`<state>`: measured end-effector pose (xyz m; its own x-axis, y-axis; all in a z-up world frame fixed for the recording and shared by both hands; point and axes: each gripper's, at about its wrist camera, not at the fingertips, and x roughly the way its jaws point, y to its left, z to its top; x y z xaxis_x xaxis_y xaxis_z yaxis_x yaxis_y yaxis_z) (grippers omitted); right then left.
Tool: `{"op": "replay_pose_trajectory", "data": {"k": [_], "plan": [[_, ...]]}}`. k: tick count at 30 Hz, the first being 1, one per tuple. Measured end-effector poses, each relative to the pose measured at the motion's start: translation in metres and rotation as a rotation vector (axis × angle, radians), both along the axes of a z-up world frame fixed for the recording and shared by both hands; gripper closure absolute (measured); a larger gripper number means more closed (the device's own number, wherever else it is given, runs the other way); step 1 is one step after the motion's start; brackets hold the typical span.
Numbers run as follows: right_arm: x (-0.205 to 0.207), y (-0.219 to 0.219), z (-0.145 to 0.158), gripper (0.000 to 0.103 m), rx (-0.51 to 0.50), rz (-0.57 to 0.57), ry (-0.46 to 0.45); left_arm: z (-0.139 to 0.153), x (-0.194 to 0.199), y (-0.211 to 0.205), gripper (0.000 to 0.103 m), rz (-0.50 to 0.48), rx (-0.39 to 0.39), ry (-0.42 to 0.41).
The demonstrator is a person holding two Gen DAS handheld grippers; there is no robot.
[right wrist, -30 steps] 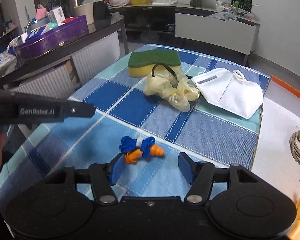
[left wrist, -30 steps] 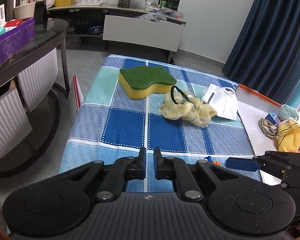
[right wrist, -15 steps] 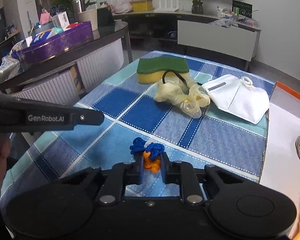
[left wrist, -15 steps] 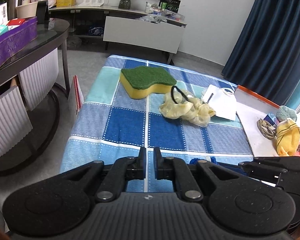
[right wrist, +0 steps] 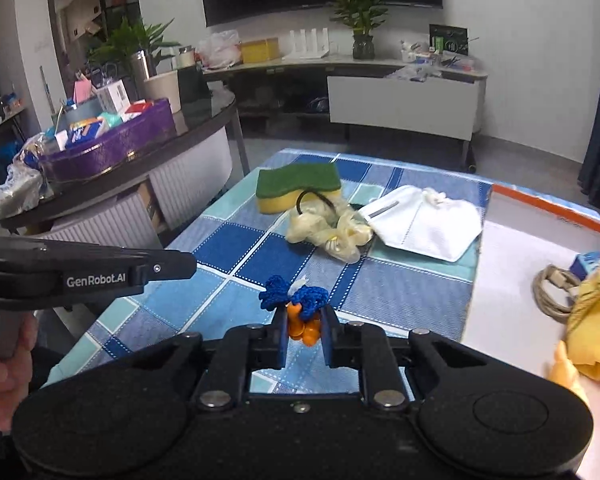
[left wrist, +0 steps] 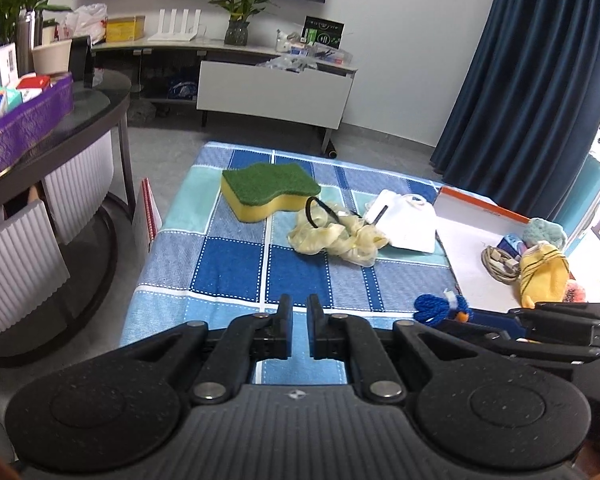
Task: Organize soft objects
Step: 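Grasp the blue-orange toy with the right gripper while the left approaches the scrunchie, then grasp the beige scrunchie with the left gripper and lift it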
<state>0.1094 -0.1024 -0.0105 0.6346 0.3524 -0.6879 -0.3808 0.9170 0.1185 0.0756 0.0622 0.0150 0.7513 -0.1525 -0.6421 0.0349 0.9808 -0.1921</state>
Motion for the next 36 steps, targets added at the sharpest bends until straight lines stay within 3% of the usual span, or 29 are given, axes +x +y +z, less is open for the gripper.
{"op": "replay_pose_trajectory", "data": {"k": [4, 7, 8, 9, 11, 13, 14, 20, 22, 23, 24, 25, 27, 30, 36], "plan": [[-0.010, -0.013, 0.009, 0.082, 0.018, -0.033, -0.017, 0.004, 0.000, -0.004, 0.092, 0.003, -0.027, -0.005], [-0.015, -0.023, 0.011, 0.082, 0.027, -0.062, -0.022, 0.005, 0.018, -0.017, 0.088, -0.009, -0.004, -0.001], [-0.016, -0.027, 0.012, 0.082, 0.031, -0.070, -0.021, 0.003, 0.025, -0.023, 0.070, -0.012, 0.011, -0.004], [-0.017, -0.029, 0.013, 0.082, 0.033, -0.077, -0.022, 0.001, 0.033, -0.027, 0.042, -0.014, 0.016, -0.014], [-0.021, -0.035, 0.015, 0.082, 0.033, -0.085, -0.027, -0.006, 0.051, -0.036, 0.021, -0.002, 0.025, -0.010], [-0.024, -0.040, 0.015, 0.082, 0.036, -0.088, -0.027, -0.014, 0.069, -0.045, 0.018, -0.008, 0.020, -0.008], [-0.025, -0.043, 0.014, 0.082, 0.037, -0.090, -0.025, -0.018, 0.078, -0.050, 0.011, -0.018, 0.028, 0.009], [-0.022, -0.052, 0.008, 0.082, 0.067, -0.103, -0.005, -0.040, 0.122, -0.072, 0.003, 0.011, 0.121, 0.057], [-0.021, -0.053, 0.006, 0.082, 0.072, -0.102, 0.000, -0.047, 0.130, -0.074, 0.005, 0.011, 0.141, 0.059], [-0.020, -0.053, 0.005, 0.082, 0.074, -0.102, 0.002, -0.050, 0.133, -0.075, 0.011, 0.005, 0.145, 0.053], [-0.019, -0.054, 0.005, 0.082, 0.076, -0.103, 0.002, -0.053, 0.136, -0.073, 0.033, -0.002, 0.140, 0.061], [-0.018, -0.054, 0.005, 0.082, 0.079, -0.106, 0.003, -0.056, 0.138, -0.071, 0.041, -0.004, 0.130, 0.074], [-0.018, -0.056, 0.004, 0.082, 0.082, -0.109, 0.005, -0.053, 0.136, -0.068, 0.068, -0.010, 0.142, 0.061], [-0.018, -0.059, 0.004, 0.082, 0.092, -0.122, 0.003, -0.044, 0.125, -0.057, 0.090, -0.017, 0.106, 0.049], [-0.022, -0.059, 0.007, 0.082, 0.102, -0.123, -0.007, -0.019, 0.083, -0.045, 0.097, -0.019, 0.095, -0.030]]}}
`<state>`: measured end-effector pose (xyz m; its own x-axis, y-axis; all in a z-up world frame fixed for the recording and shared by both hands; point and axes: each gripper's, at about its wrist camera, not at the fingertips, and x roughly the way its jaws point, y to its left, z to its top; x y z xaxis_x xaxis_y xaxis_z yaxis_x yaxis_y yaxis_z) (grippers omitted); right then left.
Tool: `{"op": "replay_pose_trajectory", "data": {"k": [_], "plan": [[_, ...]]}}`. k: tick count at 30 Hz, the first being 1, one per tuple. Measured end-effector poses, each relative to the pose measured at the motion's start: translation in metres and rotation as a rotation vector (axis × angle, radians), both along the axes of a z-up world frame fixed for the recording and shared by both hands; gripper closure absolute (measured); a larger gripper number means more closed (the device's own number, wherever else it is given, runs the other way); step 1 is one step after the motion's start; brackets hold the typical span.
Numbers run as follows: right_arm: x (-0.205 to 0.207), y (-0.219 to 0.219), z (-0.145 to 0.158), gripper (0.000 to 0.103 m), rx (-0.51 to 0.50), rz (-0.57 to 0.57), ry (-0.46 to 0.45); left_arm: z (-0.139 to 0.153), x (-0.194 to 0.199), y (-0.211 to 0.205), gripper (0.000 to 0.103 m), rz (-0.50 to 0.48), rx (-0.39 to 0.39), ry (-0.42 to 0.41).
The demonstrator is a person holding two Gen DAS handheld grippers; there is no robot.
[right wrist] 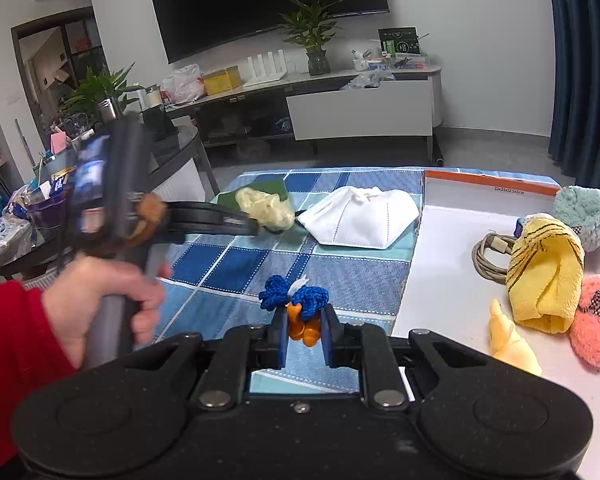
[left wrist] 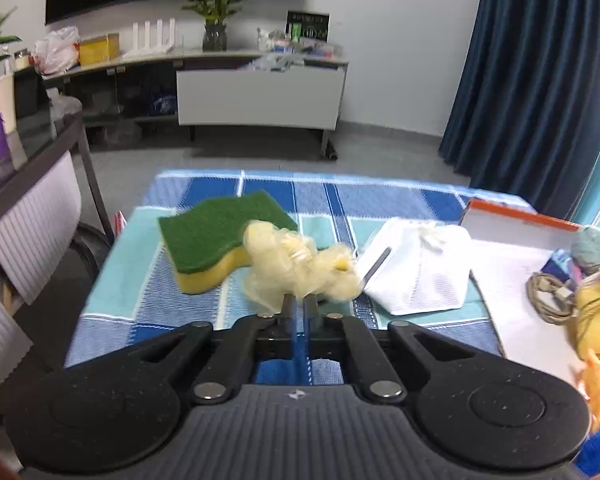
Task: Organize soft objects
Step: 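Grasp the beige scrunchie with the left gripper and lift it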
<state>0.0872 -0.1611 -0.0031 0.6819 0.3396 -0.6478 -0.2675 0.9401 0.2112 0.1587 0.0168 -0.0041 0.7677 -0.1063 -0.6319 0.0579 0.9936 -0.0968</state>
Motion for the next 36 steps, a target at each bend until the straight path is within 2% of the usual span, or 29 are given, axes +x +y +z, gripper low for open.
{"op": "replay_pose_trajectory", "data": {"k": [3, 6, 11, 13, 14, 16, 17, 19, 21, 24, 26, 27, 28, 29, 30, 33, 36], "plan": [[-0.005, 0.001, 0.003, 0.082, -0.003, 0.002, -0.012, 0.009, -0.018, 0.004, 0.097, -0.014, -0.016, -0.029], [-0.007, 0.001, 0.006, 0.082, -0.004, 0.004, -0.017, 0.013, -0.028, -0.001, 0.097, -0.024, 0.012, -0.052], [-0.011, -0.001, 0.011, 0.082, -0.005, 0.002, -0.031, 0.028, -0.041, -0.003, 0.098, -0.053, -0.032, -0.077], [-0.011, -0.001, 0.012, 0.082, -0.001, 0.000, -0.032, 0.029, -0.045, -0.007, 0.095, -0.063, 0.001, -0.075], [-0.011, -0.001, 0.012, 0.082, 0.003, 0.000, -0.032, 0.025, -0.041, -0.006, 0.090, -0.044, 0.002, -0.058], [-0.013, 0.001, 0.011, 0.082, 0.003, 0.005, -0.030, 0.018, -0.035, -0.008, 0.039, 0.012, 0.036, -0.048], [-0.014, 0.002, 0.011, 0.082, 0.001, 0.010, -0.031, 0.014, -0.030, -0.008, 0.004, 0.039, 0.050, -0.051], [-0.014, 0.003, 0.012, 0.082, -0.005, 0.016, -0.029, 0.004, -0.021, -0.008, 0.005, 0.057, 0.039, -0.055], [-0.012, 0.002, 0.011, 0.082, -0.006, 0.015, -0.028, -0.006, -0.005, -0.008, 0.000, 0.066, 0.033, -0.005], [-0.008, 0.002, 0.009, 0.082, -0.003, 0.011, -0.020, -0.021, 0.017, -0.009, 0.000, 0.097, 0.055, 0.044], [-0.006, 0.003, 0.006, 0.082, -0.007, 0.015, -0.013, -0.026, 0.028, -0.007, 0.000, 0.127, 0.057, 0.045], [-0.005, 0.002, 0.005, 0.082, -0.007, 0.013, -0.010, -0.028, 0.033, -0.006, 0.004, 0.128, 0.042, 0.047], [-0.005, 0.002, 0.004, 0.082, -0.006, 0.012, -0.006, -0.029, 0.036, -0.004, 0.012, 0.119, 0.024, 0.047], [-0.004, 0.002, 0.004, 0.082, -0.006, 0.010, -0.004, -0.030, 0.039, -0.003, 0.047, 0.108, 0.006, 0.057], [-0.004, 0.002, 0.003, 0.082, -0.007, 0.009, -0.005, -0.030, 0.043, -0.002, 0.074, 0.093, -0.013, 0.087], [-0.004, 0.001, 0.004, 0.082, -0.004, 0.005, -0.009, -0.024, 0.034, -0.001, 0.087, 0.058, -0.041, 0.071], [-0.007, 0.000, 0.006, 0.082, -0.002, 0.001, -0.018, -0.011, 0.015, -0.003, 0.089, 0.035, -0.046, 0.029]]}}
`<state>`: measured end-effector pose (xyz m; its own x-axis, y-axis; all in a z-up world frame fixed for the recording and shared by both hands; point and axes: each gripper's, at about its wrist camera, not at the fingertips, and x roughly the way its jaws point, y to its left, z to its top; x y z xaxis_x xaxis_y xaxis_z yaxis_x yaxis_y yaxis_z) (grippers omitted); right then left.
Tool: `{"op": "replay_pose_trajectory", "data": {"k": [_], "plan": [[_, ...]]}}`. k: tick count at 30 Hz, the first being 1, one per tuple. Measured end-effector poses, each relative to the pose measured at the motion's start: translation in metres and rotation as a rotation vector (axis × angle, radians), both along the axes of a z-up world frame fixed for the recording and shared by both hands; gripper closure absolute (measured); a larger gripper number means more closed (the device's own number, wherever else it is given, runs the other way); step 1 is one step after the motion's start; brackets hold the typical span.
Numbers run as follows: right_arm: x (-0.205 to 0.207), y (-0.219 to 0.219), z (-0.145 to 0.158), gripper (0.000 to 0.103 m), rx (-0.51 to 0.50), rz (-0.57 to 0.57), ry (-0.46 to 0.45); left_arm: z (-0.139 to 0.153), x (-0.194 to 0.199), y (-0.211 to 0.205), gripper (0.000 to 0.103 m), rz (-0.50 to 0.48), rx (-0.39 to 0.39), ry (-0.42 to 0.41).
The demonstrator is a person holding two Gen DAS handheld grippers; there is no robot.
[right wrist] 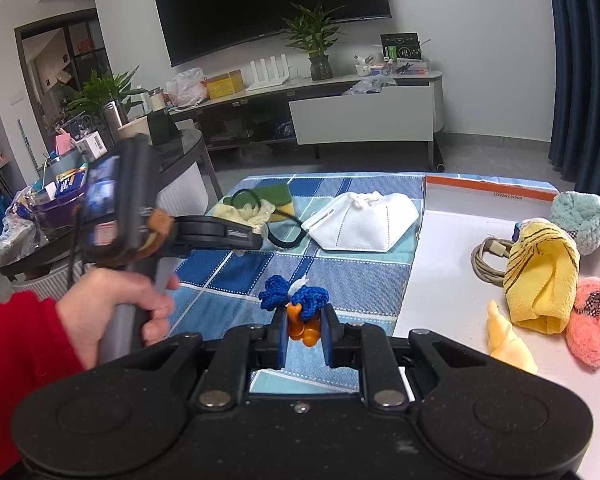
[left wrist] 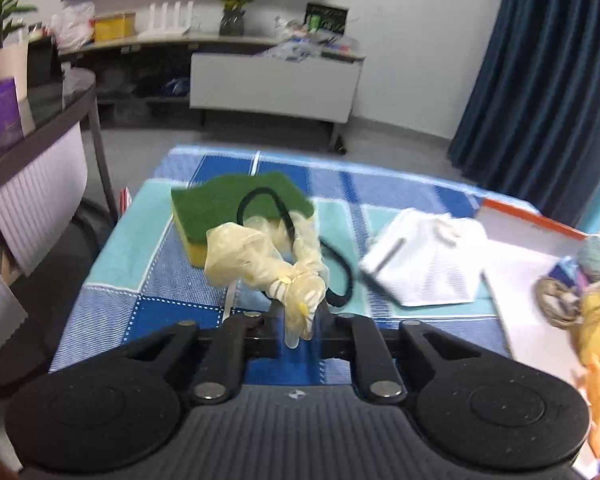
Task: Organize soft objects
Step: 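Grasp the beige scrunchie with the left gripper and lift it, then carry the scrunchie and blue toy over the white box with both grippers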
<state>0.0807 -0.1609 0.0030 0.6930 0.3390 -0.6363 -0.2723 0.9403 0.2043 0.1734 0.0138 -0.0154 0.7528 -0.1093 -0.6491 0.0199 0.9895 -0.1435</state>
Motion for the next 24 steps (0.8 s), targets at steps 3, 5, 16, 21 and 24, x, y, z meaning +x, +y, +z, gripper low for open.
{"op": "replay_pose_trajectory", "data": {"k": [3, 5, 16, 21, 24], "plan": [[-0.006, 0.000, 0.004, 0.082, 0.004, -0.004, -0.015, 0.014, -0.022, -0.004, 0.090, -0.014, -0.005, -0.040], [-0.010, -0.002, 0.009, 0.082, 0.005, -0.007, -0.028, 0.025, -0.035, -0.007, 0.090, -0.025, -0.026, -0.060], [-0.034, -0.011, 0.040, 0.082, 0.006, -0.034, -0.108, 0.071, -0.098, -0.037, 0.090, -0.045, -0.003, -0.119], [-0.043, -0.017, 0.051, 0.082, 0.001, -0.051, -0.138, 0.080, -0.113, -0.049, 0.090, -0.042, 0.021, -0.117], [-0.047, -0.024, 0.056, 0.082, 0.002, -0.067, -0.152, 0.083, -0.119, -0.052, 0.090, -0.040, 0.008, -0.112]]}}
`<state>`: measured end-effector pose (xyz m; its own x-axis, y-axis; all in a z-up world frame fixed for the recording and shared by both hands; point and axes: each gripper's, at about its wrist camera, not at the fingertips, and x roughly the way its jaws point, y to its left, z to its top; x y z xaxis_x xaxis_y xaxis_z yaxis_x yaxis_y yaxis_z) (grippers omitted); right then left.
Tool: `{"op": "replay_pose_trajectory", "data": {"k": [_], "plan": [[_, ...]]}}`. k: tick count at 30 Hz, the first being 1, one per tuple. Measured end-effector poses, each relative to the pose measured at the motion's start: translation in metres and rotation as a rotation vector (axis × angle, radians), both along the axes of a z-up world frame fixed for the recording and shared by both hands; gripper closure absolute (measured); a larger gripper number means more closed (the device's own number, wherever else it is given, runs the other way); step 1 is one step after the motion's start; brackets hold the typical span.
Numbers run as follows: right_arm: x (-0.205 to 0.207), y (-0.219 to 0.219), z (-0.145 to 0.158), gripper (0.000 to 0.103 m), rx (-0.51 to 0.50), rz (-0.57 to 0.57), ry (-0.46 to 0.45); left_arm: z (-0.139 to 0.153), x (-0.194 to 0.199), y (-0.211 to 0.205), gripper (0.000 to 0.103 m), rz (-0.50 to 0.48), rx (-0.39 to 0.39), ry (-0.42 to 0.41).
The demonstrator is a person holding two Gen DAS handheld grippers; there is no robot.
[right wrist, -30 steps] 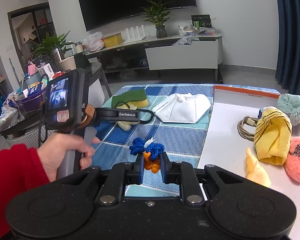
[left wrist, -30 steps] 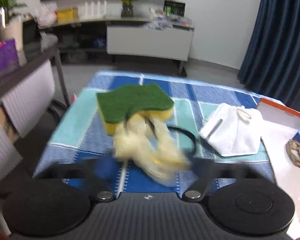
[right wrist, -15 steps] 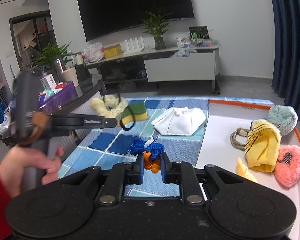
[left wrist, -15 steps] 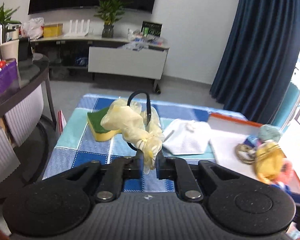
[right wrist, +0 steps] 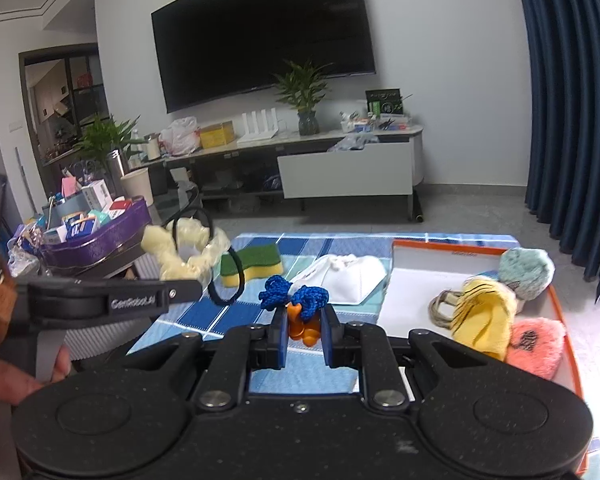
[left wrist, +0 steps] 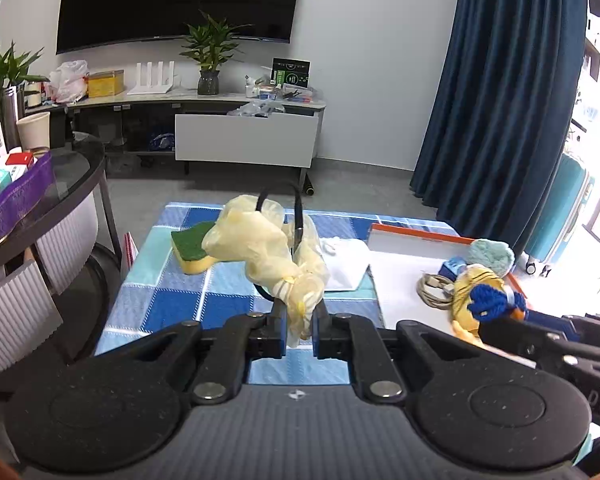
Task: Organize soft objects
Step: 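Carry the scrunchie and blue toy over the white box with both grippers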
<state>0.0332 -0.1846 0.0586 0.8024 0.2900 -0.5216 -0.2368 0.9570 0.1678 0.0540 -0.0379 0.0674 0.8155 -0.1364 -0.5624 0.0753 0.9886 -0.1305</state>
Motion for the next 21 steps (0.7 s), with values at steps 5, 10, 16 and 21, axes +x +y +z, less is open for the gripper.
{"op": "replay_pose_trajectory", "data": {"k": [5, 10, 16, 21], "plan": [[-0.005, -0.013, 0.005, 0.082, 0.001, -0.033, -0.010, 0.001, -0.012, -0.010, 0.090, -0.023, -0.001, -0.002], [-0.011, -0.019, 0.008, 0.082, -0.005, -0.050, -0.019, 0.001, -0.017, -0.016, 0.090, -0.038, -0.007, -0.002], [-0.017, -0.031, 0.010, 0.082, -0.002, -0.079, -0.026, 0.002, -0.021, -0.019, 0.090, -0.050, -0.011, -0.006], [-0.021, -0.038, 0.011, 0.082, -0.002, -0.097, -0.030, 0.001, -0.023, -0.023, 0.090, -0.063, -0.019, -0.003]]}}
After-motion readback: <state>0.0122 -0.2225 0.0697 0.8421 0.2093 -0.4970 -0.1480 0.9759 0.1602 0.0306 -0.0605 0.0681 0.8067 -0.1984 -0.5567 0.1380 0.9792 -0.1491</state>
